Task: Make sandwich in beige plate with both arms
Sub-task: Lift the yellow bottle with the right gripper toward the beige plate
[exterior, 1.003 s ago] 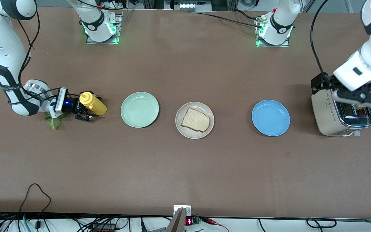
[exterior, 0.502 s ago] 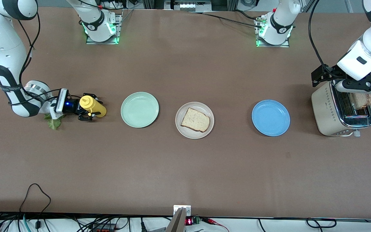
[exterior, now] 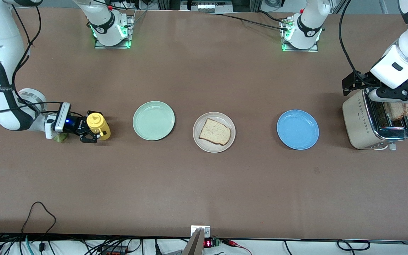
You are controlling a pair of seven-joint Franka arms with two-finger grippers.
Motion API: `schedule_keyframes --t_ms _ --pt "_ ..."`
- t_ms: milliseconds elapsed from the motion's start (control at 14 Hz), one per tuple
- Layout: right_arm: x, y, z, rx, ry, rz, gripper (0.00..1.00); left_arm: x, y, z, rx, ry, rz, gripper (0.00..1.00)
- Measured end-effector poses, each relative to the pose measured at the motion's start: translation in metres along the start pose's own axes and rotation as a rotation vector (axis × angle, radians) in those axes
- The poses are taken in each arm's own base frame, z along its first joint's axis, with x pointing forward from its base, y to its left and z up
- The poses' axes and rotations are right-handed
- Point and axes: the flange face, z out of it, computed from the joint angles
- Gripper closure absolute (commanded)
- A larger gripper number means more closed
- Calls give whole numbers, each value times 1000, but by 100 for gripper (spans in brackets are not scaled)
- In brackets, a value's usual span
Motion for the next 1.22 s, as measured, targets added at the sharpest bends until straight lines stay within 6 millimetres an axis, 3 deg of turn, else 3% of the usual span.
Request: schedule_keyframes --t_ms 645,1218 --pt "109 45 57 -67 -417 123 67 0 -1 0 0 -1 -3 0" --pt "217 54 155 -55 -856 139 66 -1 -1 1 0 -8 -4 0"
